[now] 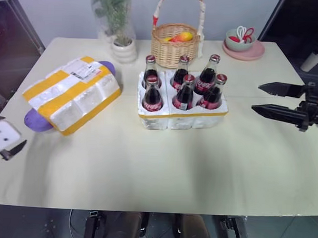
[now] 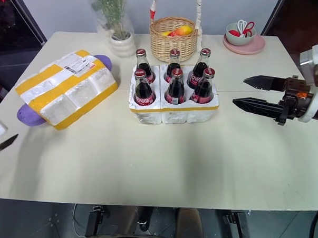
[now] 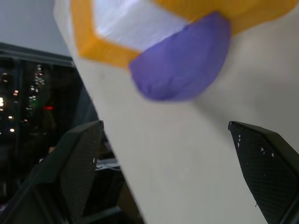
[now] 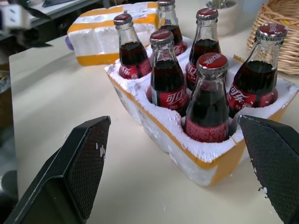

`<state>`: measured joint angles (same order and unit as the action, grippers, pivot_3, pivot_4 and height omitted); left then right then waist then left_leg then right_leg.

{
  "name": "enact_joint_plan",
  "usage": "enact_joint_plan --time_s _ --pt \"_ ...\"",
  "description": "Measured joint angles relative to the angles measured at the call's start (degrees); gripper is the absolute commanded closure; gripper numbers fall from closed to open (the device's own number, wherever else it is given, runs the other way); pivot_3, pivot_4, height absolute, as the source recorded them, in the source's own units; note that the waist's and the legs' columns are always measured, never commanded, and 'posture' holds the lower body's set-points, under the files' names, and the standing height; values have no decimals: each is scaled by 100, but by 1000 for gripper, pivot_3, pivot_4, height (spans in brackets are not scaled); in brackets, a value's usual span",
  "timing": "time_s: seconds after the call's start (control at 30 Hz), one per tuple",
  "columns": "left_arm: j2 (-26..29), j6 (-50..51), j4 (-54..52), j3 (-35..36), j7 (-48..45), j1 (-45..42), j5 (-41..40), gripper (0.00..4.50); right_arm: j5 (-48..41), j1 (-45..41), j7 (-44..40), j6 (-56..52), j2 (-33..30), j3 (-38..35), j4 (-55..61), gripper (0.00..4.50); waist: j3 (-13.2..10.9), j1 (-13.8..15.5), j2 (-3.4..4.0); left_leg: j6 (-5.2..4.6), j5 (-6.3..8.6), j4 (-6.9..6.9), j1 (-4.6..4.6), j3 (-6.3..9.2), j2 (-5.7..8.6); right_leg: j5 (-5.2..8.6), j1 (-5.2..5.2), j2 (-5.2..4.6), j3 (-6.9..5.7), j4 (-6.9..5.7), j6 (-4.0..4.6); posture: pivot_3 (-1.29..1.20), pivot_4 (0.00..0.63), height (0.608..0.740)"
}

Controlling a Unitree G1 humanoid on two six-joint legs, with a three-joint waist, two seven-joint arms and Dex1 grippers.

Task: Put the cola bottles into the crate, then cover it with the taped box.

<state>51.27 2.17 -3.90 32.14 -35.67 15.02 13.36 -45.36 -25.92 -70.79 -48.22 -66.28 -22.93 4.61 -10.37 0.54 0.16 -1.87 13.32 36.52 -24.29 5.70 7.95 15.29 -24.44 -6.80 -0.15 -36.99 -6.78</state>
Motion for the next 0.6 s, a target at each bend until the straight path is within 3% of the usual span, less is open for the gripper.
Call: enact_joint_plan --time_s 0.3,0.6 --pt "-867 -84 -3 -944 2134 -247 1371 0 1 -112 -173 -11 -248 -13 -31 15 1 47 0 9 3 37 -1 -4 -11 -2 6 6 -4 -19 1 0 150 740" --pt "-920 -28 660 -1420 3070 -1065 1762 0 -56 146 -384 -12 -339 -188 -3 15 4 35 -4 5 4 51 -6 -4 -11 -10 6 7 -6 -24 -5 0 150 740"
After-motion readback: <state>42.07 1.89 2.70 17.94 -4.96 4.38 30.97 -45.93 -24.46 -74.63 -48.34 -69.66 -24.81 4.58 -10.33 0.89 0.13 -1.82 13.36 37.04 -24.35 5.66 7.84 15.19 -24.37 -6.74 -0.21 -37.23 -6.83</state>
